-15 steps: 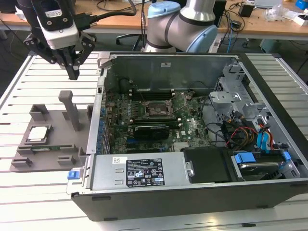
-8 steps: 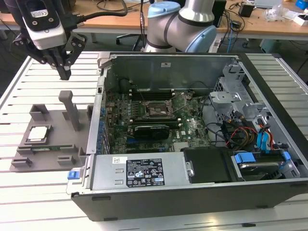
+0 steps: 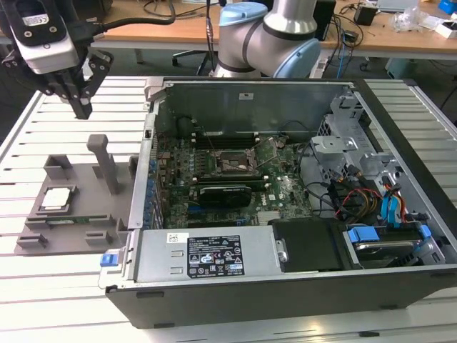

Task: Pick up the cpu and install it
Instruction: 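Reach for the cpu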

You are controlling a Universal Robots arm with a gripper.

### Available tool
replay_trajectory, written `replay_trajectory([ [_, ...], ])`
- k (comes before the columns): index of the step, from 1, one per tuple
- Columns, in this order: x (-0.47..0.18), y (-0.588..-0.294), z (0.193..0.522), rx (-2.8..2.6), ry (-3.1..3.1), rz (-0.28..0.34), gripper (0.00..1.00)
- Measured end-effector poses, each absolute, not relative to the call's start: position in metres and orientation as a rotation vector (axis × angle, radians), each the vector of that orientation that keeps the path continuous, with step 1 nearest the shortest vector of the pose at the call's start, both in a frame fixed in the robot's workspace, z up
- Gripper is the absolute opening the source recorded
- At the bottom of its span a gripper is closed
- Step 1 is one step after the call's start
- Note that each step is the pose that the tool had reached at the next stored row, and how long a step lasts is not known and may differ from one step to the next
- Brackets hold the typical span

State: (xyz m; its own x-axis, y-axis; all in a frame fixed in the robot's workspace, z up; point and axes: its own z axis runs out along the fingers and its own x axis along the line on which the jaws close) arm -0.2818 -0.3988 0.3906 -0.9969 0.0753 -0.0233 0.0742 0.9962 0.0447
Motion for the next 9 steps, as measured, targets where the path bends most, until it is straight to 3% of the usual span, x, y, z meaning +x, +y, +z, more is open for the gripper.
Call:
replay_trajectory([
  [9, -0.306, -0.399, 0.390, 0.117, 3.114, 0.068, 0.11],
])
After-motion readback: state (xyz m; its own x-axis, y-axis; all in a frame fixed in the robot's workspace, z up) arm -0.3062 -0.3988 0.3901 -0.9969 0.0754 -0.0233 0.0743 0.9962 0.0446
